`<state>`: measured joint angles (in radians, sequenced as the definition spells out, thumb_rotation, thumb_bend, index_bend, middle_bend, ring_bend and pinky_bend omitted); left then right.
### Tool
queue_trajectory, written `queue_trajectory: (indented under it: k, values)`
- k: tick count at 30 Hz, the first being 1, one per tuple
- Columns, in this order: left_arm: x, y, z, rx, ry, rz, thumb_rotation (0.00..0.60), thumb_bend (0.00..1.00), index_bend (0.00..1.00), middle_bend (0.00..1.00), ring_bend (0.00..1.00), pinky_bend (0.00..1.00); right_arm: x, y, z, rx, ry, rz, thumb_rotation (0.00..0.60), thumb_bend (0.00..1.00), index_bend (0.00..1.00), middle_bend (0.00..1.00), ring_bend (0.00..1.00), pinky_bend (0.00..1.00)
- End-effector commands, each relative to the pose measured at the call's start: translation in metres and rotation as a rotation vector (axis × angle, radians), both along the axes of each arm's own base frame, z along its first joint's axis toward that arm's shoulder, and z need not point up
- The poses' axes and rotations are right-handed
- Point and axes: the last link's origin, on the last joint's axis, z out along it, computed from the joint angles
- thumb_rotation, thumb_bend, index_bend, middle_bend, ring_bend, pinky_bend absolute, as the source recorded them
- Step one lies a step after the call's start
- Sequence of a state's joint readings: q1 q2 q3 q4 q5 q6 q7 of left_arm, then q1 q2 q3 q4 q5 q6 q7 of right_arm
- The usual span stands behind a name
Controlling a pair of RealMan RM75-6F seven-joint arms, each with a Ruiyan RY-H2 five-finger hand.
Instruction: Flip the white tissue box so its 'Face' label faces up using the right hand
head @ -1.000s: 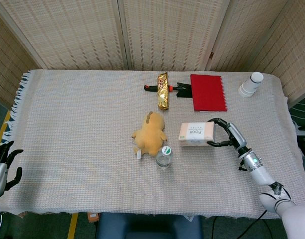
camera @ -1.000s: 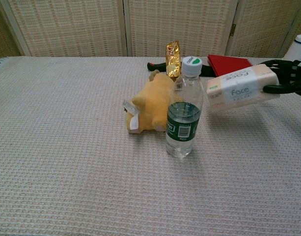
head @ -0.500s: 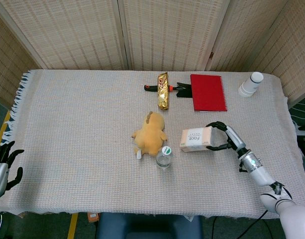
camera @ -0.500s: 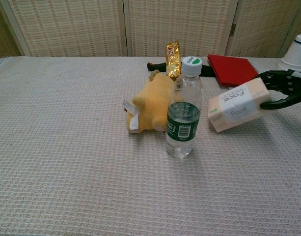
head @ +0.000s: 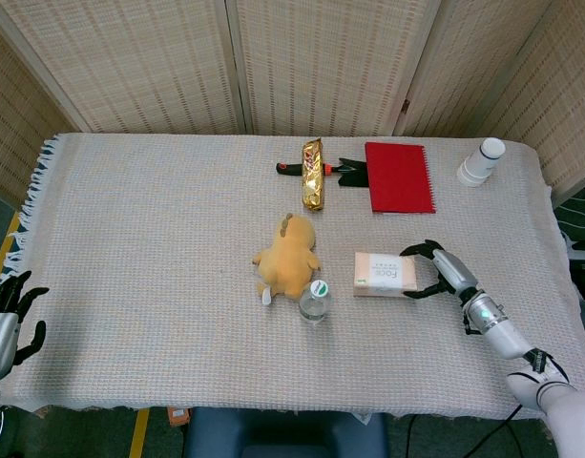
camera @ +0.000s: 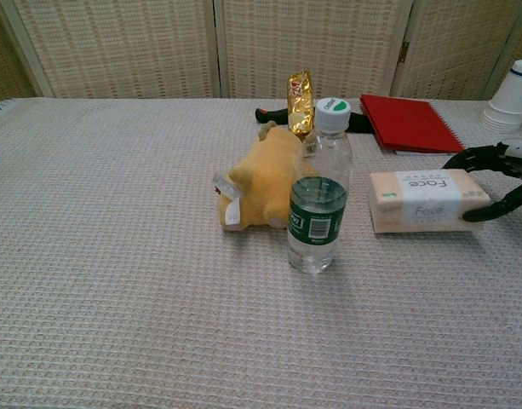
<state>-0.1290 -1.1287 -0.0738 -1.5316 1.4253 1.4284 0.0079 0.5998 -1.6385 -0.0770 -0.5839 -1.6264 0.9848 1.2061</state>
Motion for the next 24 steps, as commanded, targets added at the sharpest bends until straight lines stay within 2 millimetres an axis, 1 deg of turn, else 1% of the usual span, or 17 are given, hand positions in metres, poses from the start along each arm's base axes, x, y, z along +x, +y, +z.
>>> queue_trajectory:
  k: [1, 7, 16, 19, 21, 24]
  values:
    - [0.0002, 0.0001, -0.0003, -0.001, 0.001, -0.001, 0.6, 0.5, 0.23, 0.0, 0.0, 0.1, -0.0022, 0.0008, 0.0008, 0.017, 0.066, -0.007, 0.6, 0.11, 0.43, 0.42, 0.43, 0.0]
    - [0.0003, 0.0001, -0.0004, -0.001, 0.003, 0.0, 0.6, 0.51, 0.23, 0.0, 0.0, 0.1, -0.002, 0.0024, -0.0027, 0.027, 0.127, -0.01, 0.6, 0.11, 0.42, 0.42, 0.43, 0.0]
    - [0.0006, 0.0, -0.0002, 0.001, 0.004, -0.003, 0.6, 0.5, 0.23, 0.0, 0.0, 0.1, 0.0009, 0.0014, -0.003, 0.015, 0.153, -0.01, 0.6, 0.11, 0.41, 0.42, 0.43, 0.0]
    - [0.0009, 0.0, -0.0001, 0.003, 0.004, -0.003, 0.6, 0.5, 0.23, 0.0, 0.0, 0.1, 0.001, 0.0014, -0.0029, 0.01, 0.159, -0.013, 0.6, 0.07, 0.38, 0.42, 0.43, 0.0]
    - [0.0013, 0.0, -0.0003, 0.003, 0.004, -0.004, 0.6, 0.5, 0.23, 0.0, 0.0, 0.1, 0.0008, 0.0014, -0.0027, 0.006, 0.164, -0.017, 0.6, 0.01, 0.37, 0.42, 0.43, 0.0]
    - [0.001, 0.0, -0.0002, 0.003, 0.004, -0.002, 0.6, 0.5, 0.23, 0.0, 0.0, 0.1, 0.0009, 0.0018, -0.0028, 0.002, 0.168, -0.018, 0.6, 0.0, 0.37, 0.42, 0.43, 0.0]
